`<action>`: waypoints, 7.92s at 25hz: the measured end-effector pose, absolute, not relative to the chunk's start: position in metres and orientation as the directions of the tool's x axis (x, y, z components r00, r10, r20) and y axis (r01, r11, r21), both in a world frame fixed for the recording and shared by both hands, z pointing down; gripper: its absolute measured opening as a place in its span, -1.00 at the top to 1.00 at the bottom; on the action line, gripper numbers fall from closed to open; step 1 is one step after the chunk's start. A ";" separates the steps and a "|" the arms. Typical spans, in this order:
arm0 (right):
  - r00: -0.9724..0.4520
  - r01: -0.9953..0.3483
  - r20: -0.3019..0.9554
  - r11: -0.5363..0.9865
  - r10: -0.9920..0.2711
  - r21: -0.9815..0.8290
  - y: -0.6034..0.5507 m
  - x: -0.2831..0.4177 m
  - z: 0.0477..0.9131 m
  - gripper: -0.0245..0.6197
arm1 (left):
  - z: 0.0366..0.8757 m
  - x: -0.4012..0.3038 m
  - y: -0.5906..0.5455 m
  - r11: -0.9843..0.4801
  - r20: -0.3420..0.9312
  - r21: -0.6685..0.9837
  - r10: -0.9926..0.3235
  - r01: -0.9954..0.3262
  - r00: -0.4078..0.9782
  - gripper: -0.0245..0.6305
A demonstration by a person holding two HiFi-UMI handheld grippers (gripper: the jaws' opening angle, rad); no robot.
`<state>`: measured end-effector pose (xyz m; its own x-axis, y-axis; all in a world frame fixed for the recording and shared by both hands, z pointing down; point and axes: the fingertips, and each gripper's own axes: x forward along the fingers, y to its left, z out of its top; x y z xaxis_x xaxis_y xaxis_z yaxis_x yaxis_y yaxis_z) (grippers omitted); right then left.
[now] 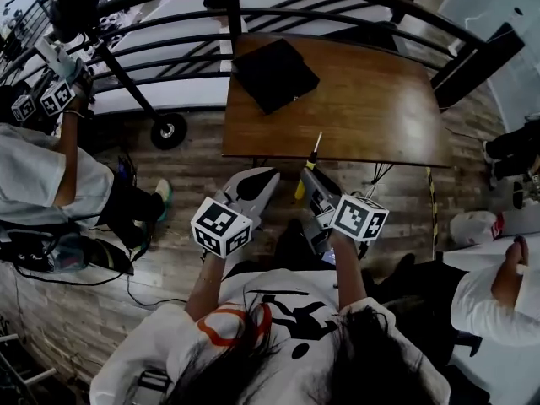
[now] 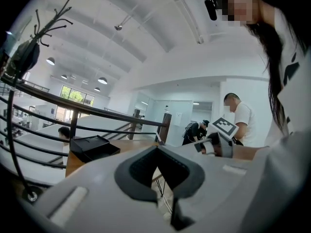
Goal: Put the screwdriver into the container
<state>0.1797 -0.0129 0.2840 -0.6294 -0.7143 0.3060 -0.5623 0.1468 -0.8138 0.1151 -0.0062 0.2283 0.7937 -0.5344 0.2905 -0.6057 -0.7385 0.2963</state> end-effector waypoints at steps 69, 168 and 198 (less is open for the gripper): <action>-0.513 -0.616 0.404 -0.004 -0.757 -0.788 -0.337 0.041 0.622 0.61 | 0.503 -0.042 -0.304 -0.829 0.216 0.166 -0.498 -0.534 0.840 0.92; -0.688 -0.680 0.282 0.457 -0.669 -0.573 -0.150 0.086 0.531 0.54 | 0.510 0.048 -0.136 -0.761 0.233 0.197 -0.576 -0.618 0.784 0.92; -0.656 -0.712 0.301 0.435 -0.692 -0.551 -0.058 0.031 0.533 0.57 | 0.505 -0.014 -0.045 -0.772 0.245 0.186 -0.563 -0.608 0.790 0.92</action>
<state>0.0310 -0.0578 0.5326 -0.6559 -0.6922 0.3010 -0.7121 0.4352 -0.5509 -0.0142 -0.0453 0.5050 0.7897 -0.5626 0.2447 -0.6076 -0.7722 0.1858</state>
